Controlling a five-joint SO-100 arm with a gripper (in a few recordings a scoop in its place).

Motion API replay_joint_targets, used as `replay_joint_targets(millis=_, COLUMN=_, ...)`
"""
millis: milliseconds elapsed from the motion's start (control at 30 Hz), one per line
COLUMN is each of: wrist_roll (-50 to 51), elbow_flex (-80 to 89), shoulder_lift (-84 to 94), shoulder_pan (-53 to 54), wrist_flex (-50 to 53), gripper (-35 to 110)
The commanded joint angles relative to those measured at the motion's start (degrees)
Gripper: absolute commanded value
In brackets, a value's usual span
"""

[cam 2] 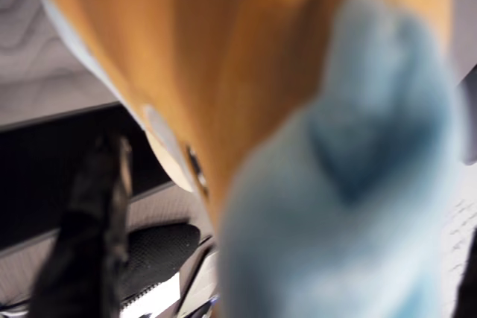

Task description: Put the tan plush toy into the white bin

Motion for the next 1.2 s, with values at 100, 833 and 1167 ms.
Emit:
replay_joint_targets(millis=100, wrist_roll=-2.20, elbow_flex=1.05, shoulder_lift=2.55, shoulder_pan=1.14, wrist_flex=0.35, gripper=53)
replay_joint_targets(millis=833, wrist_roll=-1.49, elbow_flex=13.36, shoulder_lift=9.58, shoulder_pan=1.05, wrist_flex=0.18, gripper=6)
replay_joint_targets(millis=1167, wrist_roll=-1.32, elbow_flex=16.26, shoulder_lift=9.76, shoulder_pan=1.05, wrist_flex=-2.46, gripper=0)
